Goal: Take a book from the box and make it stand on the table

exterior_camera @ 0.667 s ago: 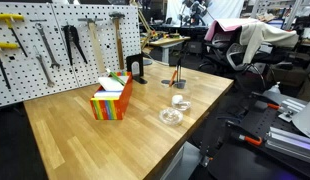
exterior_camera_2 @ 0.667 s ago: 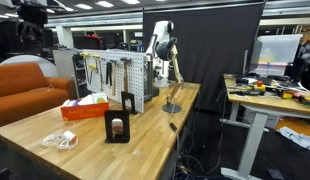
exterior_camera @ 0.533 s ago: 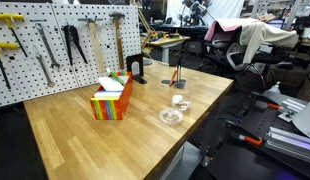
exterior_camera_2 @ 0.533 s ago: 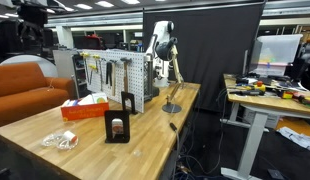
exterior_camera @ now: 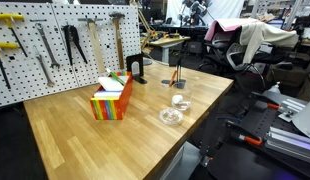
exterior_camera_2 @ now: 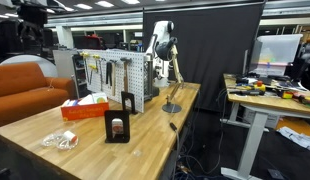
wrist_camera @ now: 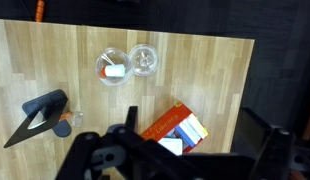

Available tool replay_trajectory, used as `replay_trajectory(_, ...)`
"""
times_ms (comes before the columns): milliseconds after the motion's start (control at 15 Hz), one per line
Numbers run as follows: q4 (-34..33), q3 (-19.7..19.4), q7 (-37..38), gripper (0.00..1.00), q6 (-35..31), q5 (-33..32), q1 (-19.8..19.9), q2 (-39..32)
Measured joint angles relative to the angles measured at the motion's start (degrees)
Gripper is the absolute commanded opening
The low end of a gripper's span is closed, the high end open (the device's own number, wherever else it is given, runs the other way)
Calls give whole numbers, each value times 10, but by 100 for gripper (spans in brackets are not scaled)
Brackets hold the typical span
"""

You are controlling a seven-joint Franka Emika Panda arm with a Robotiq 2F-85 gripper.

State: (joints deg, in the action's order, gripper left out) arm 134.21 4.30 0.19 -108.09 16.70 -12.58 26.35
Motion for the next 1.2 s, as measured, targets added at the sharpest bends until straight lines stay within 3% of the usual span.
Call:
replay_trajectory(333,8,1,0,100,0,2,0,-16)
replay_trajectory(733,11,2,0,100,-20,2,1,-88)
replay_trajectory(1200,10,3,0,100,-19,2,1,-79)
